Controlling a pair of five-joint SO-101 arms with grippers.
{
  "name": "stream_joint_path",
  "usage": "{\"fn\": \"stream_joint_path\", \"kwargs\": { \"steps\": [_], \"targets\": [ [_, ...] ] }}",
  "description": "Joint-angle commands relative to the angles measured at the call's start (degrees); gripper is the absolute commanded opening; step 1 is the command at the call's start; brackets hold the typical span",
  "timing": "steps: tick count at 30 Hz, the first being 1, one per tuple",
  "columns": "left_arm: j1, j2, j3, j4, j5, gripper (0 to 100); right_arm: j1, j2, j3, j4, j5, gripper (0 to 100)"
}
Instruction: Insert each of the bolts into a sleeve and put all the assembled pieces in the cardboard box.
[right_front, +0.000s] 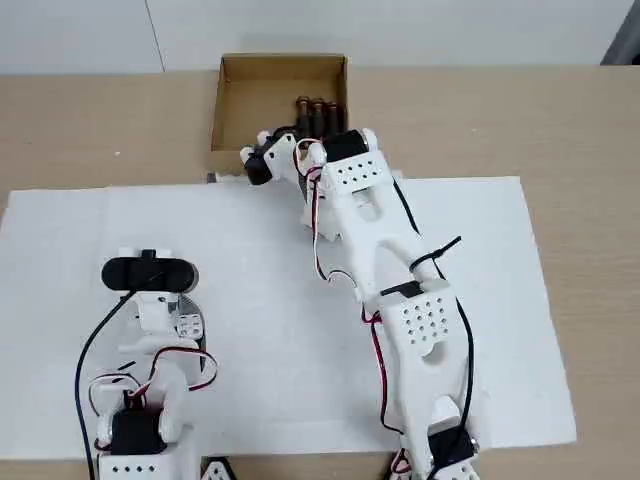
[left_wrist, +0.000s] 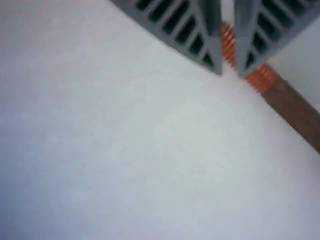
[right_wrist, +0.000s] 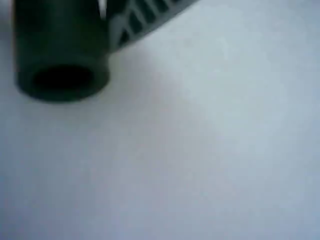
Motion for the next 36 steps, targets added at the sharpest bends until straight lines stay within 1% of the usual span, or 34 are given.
{"fn": "stream_joint_path", "kwargs": {
  "steps": [1,3,4,9,15,19,24,28,36],
  "targets": [
    [0.1,-0.5,-0.2,-1.3,-0.4,1,-0.2,0.7,-1.1,-1.2,0.7,8.9],
    [0.1,-0.5,-0.2,-1.3,-0.4,1,-0.3,0.7,-1.1,-1.2,0.5,1.7],
    [0.1,-0.5,-0.2,-1.3,-0.4,1,-0.3,0.7,-1.1,-1.2,-0.1,0.0],
    [0.1,-0.5,-0.2,-1.3,-0.4,1,0.0,-0.7,-2.0,-1.0,-2.0,0.3],
    [0.1,-0.5,-0.2,-1.3,-0.4,1,-0.3,-6.6,-8.4,5.0,-5.5,0.3],
    [0.1,-0.5,-0.2,-1.3,-0.4,1,0.7,-11.0,-8.2,6.4,-8.1,0.2],
    [0.1,-0.5,-0.2,-1.3,-0.4,1,2.8,-17.9,-2.3,6.6,-13.0,0.2],
    [0.2,-0.5,-0.2,-1.3,-0.4,1,4.4,-26.3,4.5,6.8,-17.1,0.2],
    [0.2,-0.5,-0.4,-1.4,-0.4,1,6.1,-49.9,23.5,7.0,-19.5,0.2]
  ]
}}
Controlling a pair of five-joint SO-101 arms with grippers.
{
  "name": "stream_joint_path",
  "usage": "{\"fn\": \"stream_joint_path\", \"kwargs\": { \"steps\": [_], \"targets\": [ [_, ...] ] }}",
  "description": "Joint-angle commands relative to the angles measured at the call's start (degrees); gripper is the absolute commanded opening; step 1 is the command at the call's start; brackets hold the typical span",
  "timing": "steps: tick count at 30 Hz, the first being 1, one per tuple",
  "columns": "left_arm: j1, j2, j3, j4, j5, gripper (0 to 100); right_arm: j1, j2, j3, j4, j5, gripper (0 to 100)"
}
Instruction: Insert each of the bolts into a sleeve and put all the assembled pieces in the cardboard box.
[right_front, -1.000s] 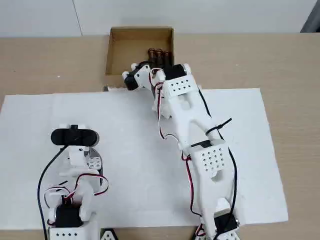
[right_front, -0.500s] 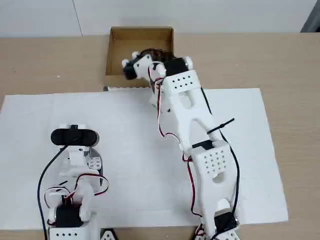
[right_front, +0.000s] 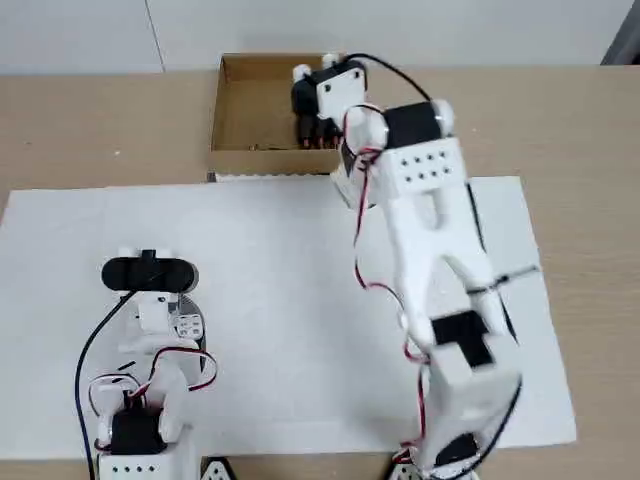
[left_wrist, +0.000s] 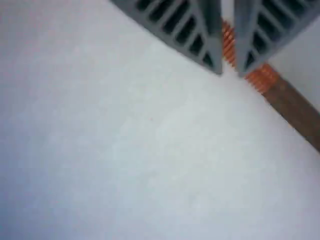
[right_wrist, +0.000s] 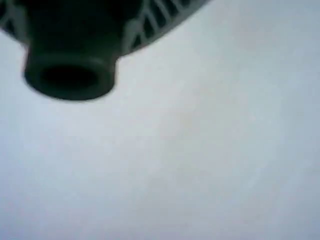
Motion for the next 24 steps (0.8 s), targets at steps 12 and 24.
{"fn": "stream_joint_path", "kwargs": {
  "steps": [12,24],
  "targets": [
    [-0.3,-0.4,-12.3,4.1,-0.4,1,10.9,-34.1,34.3,0.2,-4.7,0.3],
    [-0.3,13.1,-32.9,13.1,1.2,1,17.2,-45.8,49.4,-0.7,-5.0,0.3]
  ]
}}
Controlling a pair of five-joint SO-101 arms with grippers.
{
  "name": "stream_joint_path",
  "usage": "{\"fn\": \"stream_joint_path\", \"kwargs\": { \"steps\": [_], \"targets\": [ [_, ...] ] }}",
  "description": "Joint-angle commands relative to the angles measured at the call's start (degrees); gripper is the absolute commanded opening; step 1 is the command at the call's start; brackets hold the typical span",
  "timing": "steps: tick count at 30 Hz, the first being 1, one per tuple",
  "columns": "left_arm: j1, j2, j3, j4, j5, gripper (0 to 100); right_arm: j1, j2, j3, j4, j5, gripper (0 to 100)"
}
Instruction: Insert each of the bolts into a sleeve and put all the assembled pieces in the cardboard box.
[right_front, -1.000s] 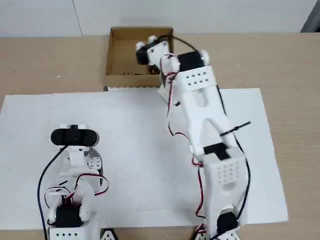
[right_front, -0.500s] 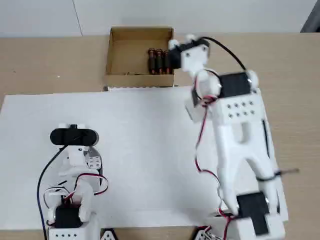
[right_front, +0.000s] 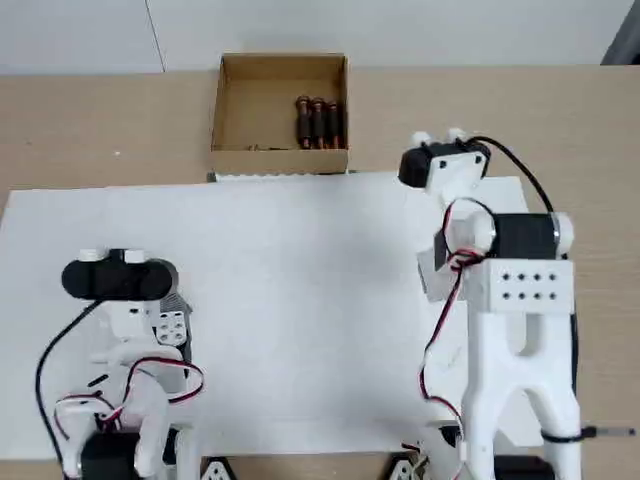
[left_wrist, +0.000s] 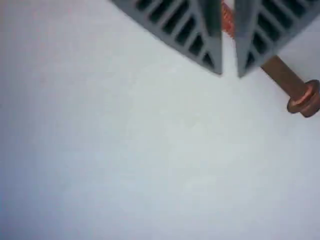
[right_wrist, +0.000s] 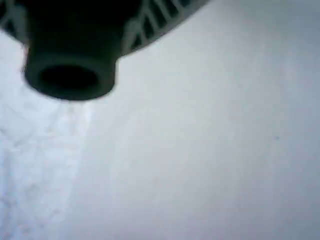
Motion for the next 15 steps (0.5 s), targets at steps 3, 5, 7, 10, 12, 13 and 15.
{"fn": "stream_joint_path", "kwargs": {
  "steps": [3,5,7,10,12,13,15],
  "targets": [
    [0.1,20.0,-19.7,2.1,5.3,1,2.9,-4.9,2.5,-0.7,-0.8,0.3],
    [0.2,28.6,-26.9,3.4,7.0,1,3.8,-5.4,3.4,-0.7,-0.8,0.3],
    [-0.2,36.7,-33.7,5.4,8.6,1,5.0,-5.8,4.1,-0.7,-0.8,0.3],
    [-0.3,47.7,-42.4,8.8,12.2,1,7.0,-6.2,4.8,-0.7,-0.8,0.3],
    [-0.3,54.4,-47.7,11.2,15.2,1,8.5,-6.3,5.0,-0.8,-0.8,0.3],
    [-0.3,57.6,-50.1,12.3,16.5,1,9.2,-6.3,5.0,-0.8,-0.8,0.3],
    [-0.3,63.7,-54.5,15.0,18.8,1,10.3,-6.3,5.0,-0.8,-0.7,0.3]
  ]
}}
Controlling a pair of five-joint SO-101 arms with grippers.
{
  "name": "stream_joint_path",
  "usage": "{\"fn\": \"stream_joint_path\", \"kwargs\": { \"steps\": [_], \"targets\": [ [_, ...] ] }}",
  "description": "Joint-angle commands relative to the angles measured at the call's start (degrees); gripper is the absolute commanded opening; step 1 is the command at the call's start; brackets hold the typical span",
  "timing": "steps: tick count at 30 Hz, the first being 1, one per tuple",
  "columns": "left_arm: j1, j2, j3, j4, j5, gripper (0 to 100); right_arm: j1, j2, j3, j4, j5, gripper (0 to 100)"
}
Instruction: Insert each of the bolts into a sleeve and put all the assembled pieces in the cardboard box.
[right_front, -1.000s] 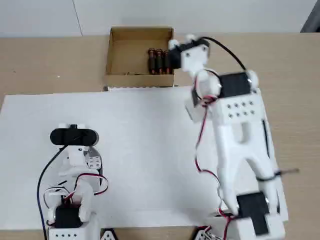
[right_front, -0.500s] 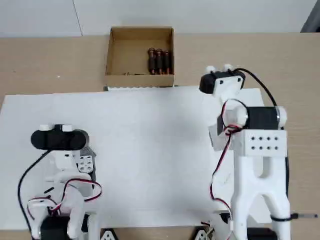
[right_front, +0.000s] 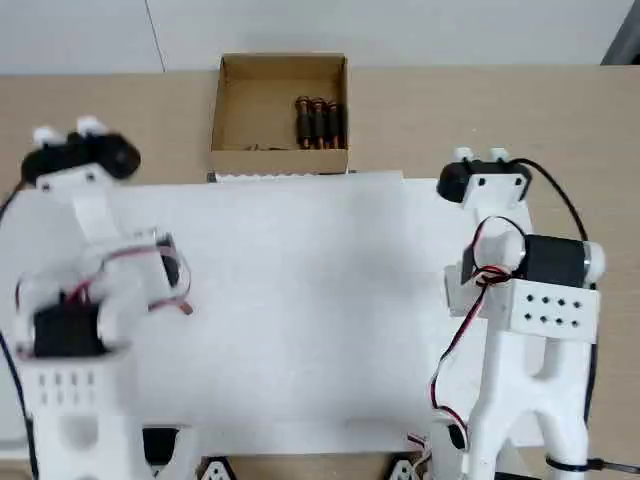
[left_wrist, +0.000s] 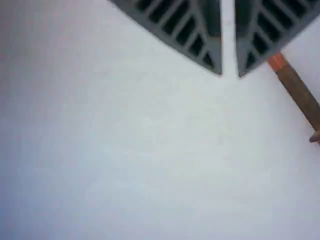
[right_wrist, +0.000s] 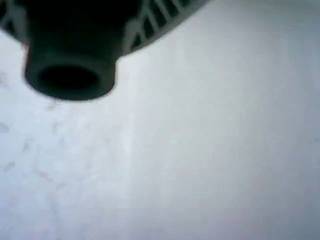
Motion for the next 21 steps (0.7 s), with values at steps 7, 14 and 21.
{"fn": "stream_joint_path", "kwargs": {
  "steps": [7,14,21],
  "targets": [
    [-3.8,30.2,-13.8,10.3,5.1,1,5.4,-1.7,-0.2,-1.2,-0.1,0.3],
    [-10.7,46.3,-16.4,12.0,7.0,1,6.9,-1.8,-0.2,-1.4,-0.1,0.3],
    [-12.7,47.9,-18.1,8.9,6.2,1,6.8,-1.8,-0.2,-1.5,-0.4,0.3]
  ]
}}
